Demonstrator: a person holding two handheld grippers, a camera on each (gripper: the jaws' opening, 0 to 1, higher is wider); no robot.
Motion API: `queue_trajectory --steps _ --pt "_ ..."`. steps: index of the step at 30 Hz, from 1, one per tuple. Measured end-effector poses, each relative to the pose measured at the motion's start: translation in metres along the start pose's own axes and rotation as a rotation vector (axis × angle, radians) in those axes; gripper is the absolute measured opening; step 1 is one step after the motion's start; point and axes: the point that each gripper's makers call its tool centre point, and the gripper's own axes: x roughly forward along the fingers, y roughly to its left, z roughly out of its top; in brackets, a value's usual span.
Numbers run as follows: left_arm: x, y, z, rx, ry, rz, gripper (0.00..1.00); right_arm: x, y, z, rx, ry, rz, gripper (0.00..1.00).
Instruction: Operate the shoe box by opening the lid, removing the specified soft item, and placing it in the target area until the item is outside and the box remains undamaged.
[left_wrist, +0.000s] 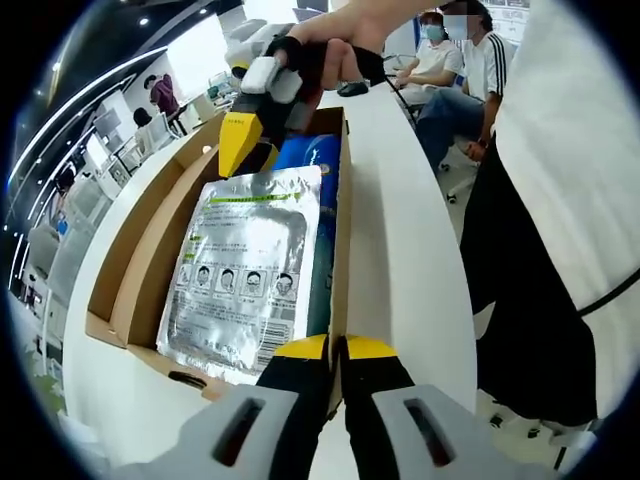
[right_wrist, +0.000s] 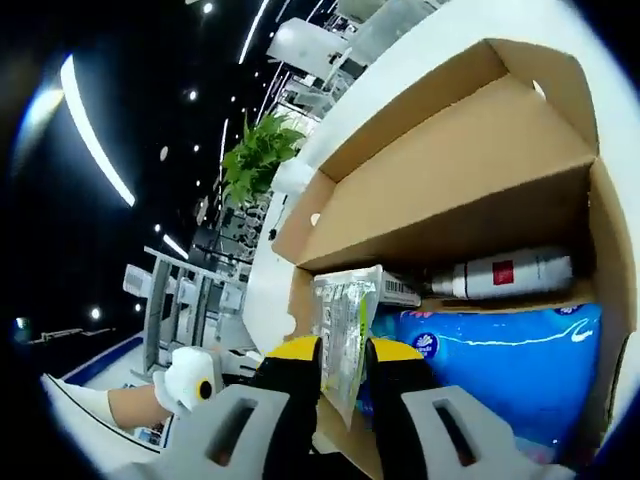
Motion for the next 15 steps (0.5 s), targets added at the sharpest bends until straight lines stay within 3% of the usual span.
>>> queue_trajectory --steps 3,11,15 --pt "0.000 0.000 0.000 0.000 -0.001 -0.003 0.03 0.006 -0.006 -0.005 0.003 0.018 -0.042 0.16" --pt "0.000 0.000 0.000 -0.001 0.001 -0.003 0.04 0.020 0.012 -0.007 0.022 0.012 -0.003 0.13" --pt "0.000 0.000 -0.001 -0.002 0.004 -0.003 0.04 0.033 0.016 -0.014 -0.032 0.038 -0.023 0.13"
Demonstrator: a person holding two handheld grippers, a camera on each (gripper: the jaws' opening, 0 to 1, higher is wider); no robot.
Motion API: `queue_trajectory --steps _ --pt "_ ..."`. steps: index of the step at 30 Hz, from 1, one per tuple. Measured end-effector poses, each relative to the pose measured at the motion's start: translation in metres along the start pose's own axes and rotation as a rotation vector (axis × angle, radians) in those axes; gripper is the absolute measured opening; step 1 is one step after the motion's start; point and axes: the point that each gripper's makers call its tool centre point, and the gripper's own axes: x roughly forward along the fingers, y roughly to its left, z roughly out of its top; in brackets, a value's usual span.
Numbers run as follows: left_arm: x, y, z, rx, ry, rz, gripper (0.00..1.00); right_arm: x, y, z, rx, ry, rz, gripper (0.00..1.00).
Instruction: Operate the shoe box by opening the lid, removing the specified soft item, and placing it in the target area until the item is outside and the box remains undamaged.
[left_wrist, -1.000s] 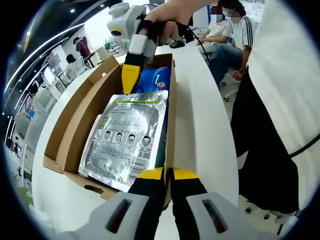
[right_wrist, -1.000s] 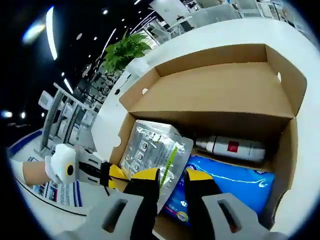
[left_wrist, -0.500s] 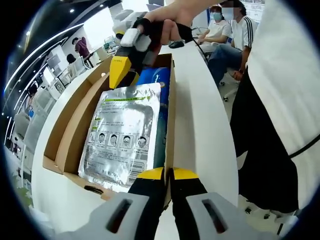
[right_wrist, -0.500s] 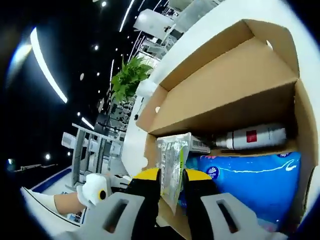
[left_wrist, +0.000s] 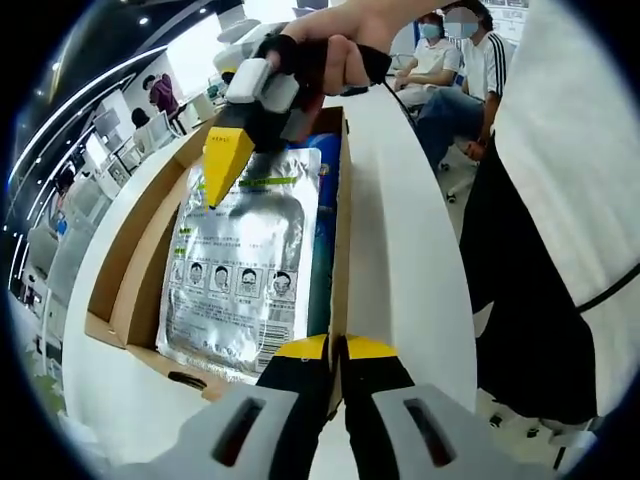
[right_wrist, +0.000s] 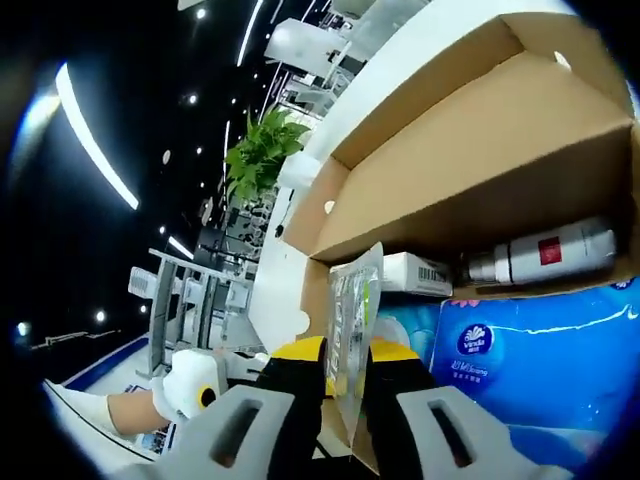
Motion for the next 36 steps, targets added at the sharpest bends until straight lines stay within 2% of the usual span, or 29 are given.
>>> queue_trajectory --steps 8,18,24,29,31,36 --pt "0.000 0.000 -0.001 0.000 0.003 0.001 0.04 0.008 0.004 -0.003 -0.034 0.024 -0.001 0.13" --pt "0.000 0.000 -0.001 0.001 0.002 0.003 0.04 0.007 -0.003 -0.011 -0.110 0.090 -0.082 0.06" --pt "0.000 0.000 -0.001 0.004 0.001 0.002 0.04 0.006 0.005 -0.008 -0.098 0.089 -0.048 0.00" --pt "0.000 0.000 -0.001 0.005 0.001 -0.001 0.03 0.005 0.014 -0.008 -0.109 0.087 -0.004 0.00" --pt "0.000 0.000 -0.001 0.006 0.001 0.000 0.03 0.002 0.018 -0.006 -0.074 0.079 0.017 0.00" --pt "0.000 0.000 -0.001 0.005 0.000 0.003 0.04 -0.001 0.018 -0.005 -0.069 0.068 0.024 0.00"
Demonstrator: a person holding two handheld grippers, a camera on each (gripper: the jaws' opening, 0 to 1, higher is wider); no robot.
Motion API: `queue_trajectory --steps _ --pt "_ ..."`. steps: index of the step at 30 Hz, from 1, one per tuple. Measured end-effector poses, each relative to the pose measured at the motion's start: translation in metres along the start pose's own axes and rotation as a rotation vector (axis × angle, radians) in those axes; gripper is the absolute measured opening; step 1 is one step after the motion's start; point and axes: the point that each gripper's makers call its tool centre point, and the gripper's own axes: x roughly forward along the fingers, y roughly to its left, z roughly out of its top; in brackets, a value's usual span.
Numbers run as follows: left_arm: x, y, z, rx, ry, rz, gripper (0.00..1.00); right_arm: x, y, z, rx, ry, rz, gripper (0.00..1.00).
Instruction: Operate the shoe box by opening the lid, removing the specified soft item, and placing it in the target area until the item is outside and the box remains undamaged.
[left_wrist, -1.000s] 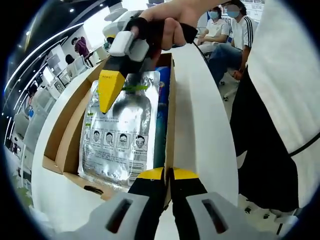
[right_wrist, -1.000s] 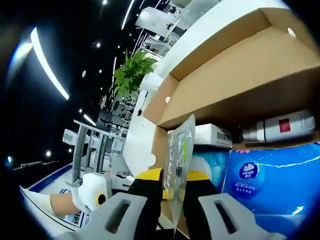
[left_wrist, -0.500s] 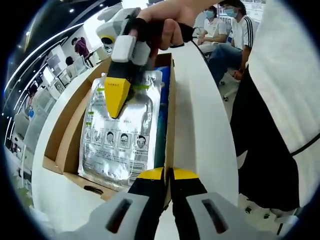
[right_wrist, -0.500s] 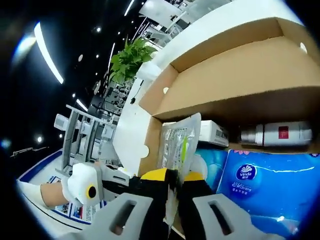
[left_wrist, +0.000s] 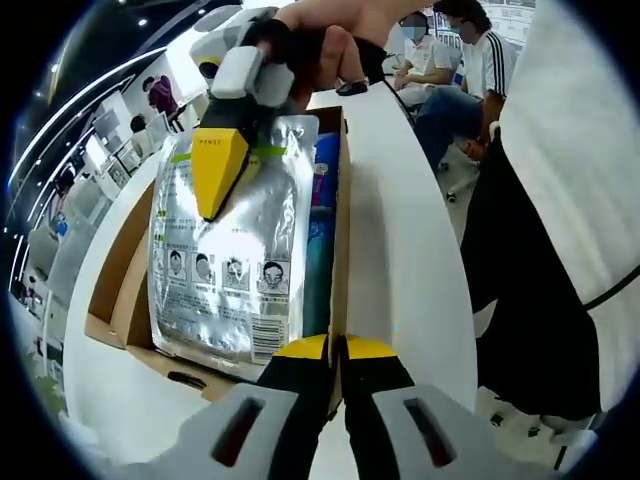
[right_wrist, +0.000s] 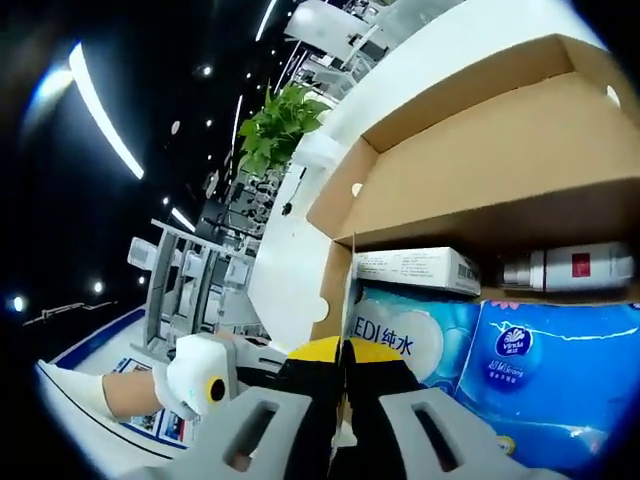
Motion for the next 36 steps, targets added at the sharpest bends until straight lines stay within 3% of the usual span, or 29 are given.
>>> queue_trajectory --steps 4,9,15,20,27,31,34,36 --pt "0.000 0.000 -0.001 0.000 -0.001 0.004 0.04 -0.003 0.004 0.002 0.056 -0.009 0.025 0.00" --pt "0.001 0.001 -0.001 0.000 -0.002 0.003 0.04 -0.005 0.004 0.003 0.066 -0.013 0.043 0.00" --pt "0.000 0.000 0.000 0.001 -0.002 -0.003 0.03 -0.022 0.006 0.005 0.072 -0.026 0.070 0.00" --pt "0.000 0.000 0.000 0.001 -0.001 -0.007 0.03 -0.040 -0.006 0.009 0.139 -0.031 0.079 0.00" --pt "0.000 0.000 0.000 0.003 -0.007 -0.009 0.03 -0.062 0.006 0.013 0.163 -0.066 0.175 0.00" --pt "0.001 0.000 -0.001 0.006 -0.007 -0.013 0.03 -0.072 0.009 0.012 0.198 -0.089 0.192 0.00" --pt "0.001 0.000 -0.002 0.004 -0.004 -0.013 0.03 -0.075 0.007 0.018 0.224 -0.165 0.181 0.00" --pt "0.001 0.000 -0.002 0.004 -0.003 -0.012 0.03 -0.074 0.006 0.014 0.223 -0.147 0.185 0.00"
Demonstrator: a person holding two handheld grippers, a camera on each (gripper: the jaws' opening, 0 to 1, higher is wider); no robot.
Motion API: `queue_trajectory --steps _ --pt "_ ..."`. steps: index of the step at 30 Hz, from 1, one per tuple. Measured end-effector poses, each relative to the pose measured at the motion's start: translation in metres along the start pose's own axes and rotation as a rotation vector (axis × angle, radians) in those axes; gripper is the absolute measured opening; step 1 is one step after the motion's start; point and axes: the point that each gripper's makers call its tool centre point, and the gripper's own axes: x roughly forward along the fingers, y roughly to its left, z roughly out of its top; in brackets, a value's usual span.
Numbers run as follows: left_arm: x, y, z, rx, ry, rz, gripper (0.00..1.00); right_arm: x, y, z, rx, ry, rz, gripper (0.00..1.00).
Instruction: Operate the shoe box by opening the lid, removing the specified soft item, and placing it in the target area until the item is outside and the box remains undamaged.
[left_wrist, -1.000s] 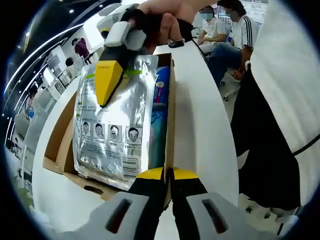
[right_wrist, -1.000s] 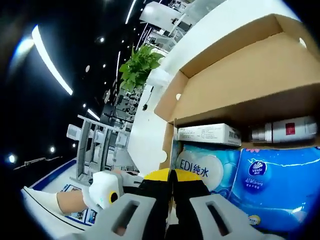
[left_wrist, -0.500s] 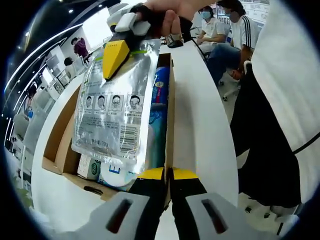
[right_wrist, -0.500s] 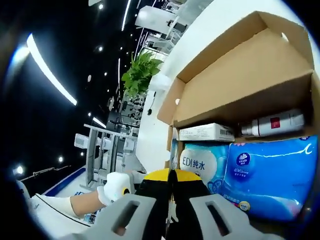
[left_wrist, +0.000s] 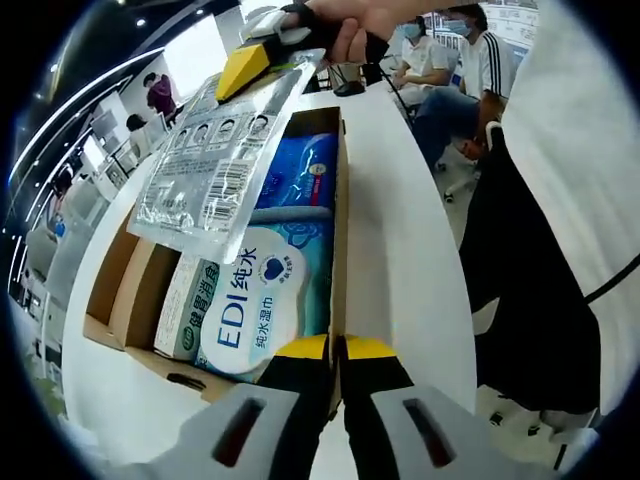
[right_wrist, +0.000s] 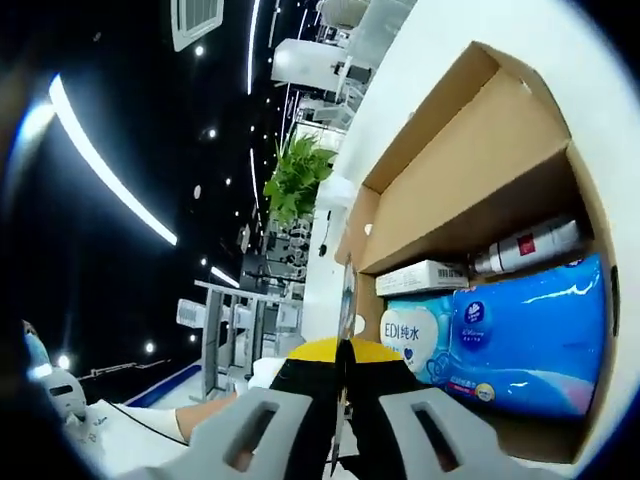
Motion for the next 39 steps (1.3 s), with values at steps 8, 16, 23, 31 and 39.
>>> queue_trajectory --steps 8,16,23,31,39 --pt "-0.001 0.000 0.000 -0.001 -0.002 0.001 0.03 -0.004 -0.006 -0.004 0.014 0.015 -0.004 0.00" --pt "-0.001 -0.001 0.001 -0.002 -0.001 0.003 0.03 -0.017 -0.008 -0.006 -0.008 0.003 -0.025 0.00" --pt "-0.002 -0.002 0.002 -0.003 0.000 0.003 0.03 -0.034 -0.007 0.003 0.014 -0.035 -0.002 0.00" --pt "-0.002 -0.002 0.000 -0.007 0.002 0.007 0.03 -0.043 -0.005 0.017 0.021 -0.049 0.016 0.00" --pt "-0.002 -0.002 -0.001 -0.004 0.001 0.010 0.03 -0.057 -0.005 0.018 -0.003 -0.022 0.014 0.00"
